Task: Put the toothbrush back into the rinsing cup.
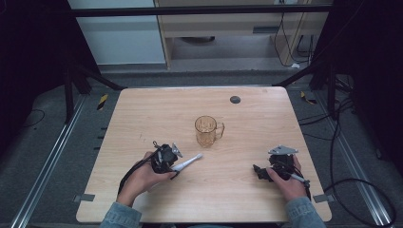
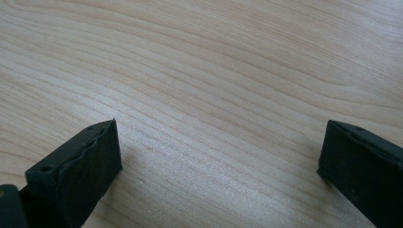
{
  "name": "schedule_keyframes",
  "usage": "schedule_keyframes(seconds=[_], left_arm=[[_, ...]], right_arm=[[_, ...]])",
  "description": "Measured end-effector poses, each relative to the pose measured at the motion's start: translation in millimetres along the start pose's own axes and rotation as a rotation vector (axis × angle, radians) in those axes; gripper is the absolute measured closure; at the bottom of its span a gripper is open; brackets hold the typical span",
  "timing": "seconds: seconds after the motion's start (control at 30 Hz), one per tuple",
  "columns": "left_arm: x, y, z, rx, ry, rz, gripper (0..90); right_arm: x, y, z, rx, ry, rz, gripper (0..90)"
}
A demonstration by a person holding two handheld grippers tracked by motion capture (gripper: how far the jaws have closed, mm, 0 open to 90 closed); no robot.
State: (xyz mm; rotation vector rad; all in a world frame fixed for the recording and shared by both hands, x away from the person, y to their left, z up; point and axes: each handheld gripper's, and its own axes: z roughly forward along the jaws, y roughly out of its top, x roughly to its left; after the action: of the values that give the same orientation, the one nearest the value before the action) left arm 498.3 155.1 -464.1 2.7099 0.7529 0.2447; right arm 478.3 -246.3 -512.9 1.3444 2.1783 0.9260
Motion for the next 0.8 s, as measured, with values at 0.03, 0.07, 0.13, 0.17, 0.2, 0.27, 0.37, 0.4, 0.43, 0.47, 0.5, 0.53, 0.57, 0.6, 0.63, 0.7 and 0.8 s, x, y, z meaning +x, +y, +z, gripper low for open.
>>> schedule_keyframes(seconds=[0.03,0.07,0.13,0.17,0.2,0.27,0.37,0.4,0.43,0.47,0.5,0.53,0.57,0.6,0.63,0.7,0.8], left_arm=[[0.1,0.1,0.5,0.000,-0.002,0.000,54.9],[0.1,0.1,0.5,0.000,-0.002,0.000,55.3],[0.2,0.2,1.0,0.000,-0.005,-0.001,56.4],[0.4,0.2,1.3,0.000,-0.007,-0.002,56.9],[0.5,0.1,1.7,0.001,-0.008,-0.002,56.9],[0.4,-0.1,2.8,0.002,-0.013,-0.005,58.4],[0.3,0.1,3.3,0.000,-0.021,-0.002,63.9],[0.2,0.3,3.1,0.001,-0.021,-0.004,65.7],[0.3,0.5,2.8,0.001,-0.021,-0.003,65.9],[0.3,0.6,2.6,0.003,-0.022,-0.001,66.0],[0.0,0.5,2.4,0.006,-0.025,-0.001,66.1],[0.3,0.5,1.2,0.003,-0.022,0.002,66.1],[0.3,0.5,1.2,0.003,-0.022,0.002,66.2],[0.4,0.5,0.1,-0.001,-0.020,-0.001,66.2],[0.5,0.7,-1.6,-0.011,-0.018,-0.005,66.2],[0.7,0.9,-4.3,-0.023,-0.022,-0.011,66.3],[0.9,1.5,-8.7,-0.039,-0.017,-0.009,66.3]], right_arm=[[0.0,0.0,0.0,0.000,0.000,0.000,0.4],[0.0,0.0,0.0,0.000,0.000,0.000,0.4],[0.0,0.0,0.0,0.000,0.000,0.000,0.4],[0.0,0.0,0.0,0.000,0.000,0.000,0.4],[0.0,0.0,0.0,0.000,0.000,0.000,0.4],[0.1,0.0,0.0,0.000,0.000,0.001,0.4],[0.0,0.0,0.0,0.000,0.000,0.000,0.4],[0.0,0.0,0.0,0.000,0.000,0.000,0.4],[0.0,0.0,0.0,0.000,0.000,0.000,0.4],[0.0,0.0,0.0,0.000,0.000,0.000,0.4],[0.0,0.0,0.0,0.000,0.000,0.000,0.4],[-0.1,0.0,0.0,0.000,0.000,-0.001,0.3],[0.0,0.0,0.0,0.000,0.000,0.000,0.3],[0.0,0.0,0.0,0.000,0.000,0.000,0.4],[0.0,0.0,0.0,0.000,0.000,0.000,0.4],[0.0,0.0,0.0,0.000,0.000,0.000,0.4],[0.0,0.0,0.0,0.000,0.000,0.000,0.4]])
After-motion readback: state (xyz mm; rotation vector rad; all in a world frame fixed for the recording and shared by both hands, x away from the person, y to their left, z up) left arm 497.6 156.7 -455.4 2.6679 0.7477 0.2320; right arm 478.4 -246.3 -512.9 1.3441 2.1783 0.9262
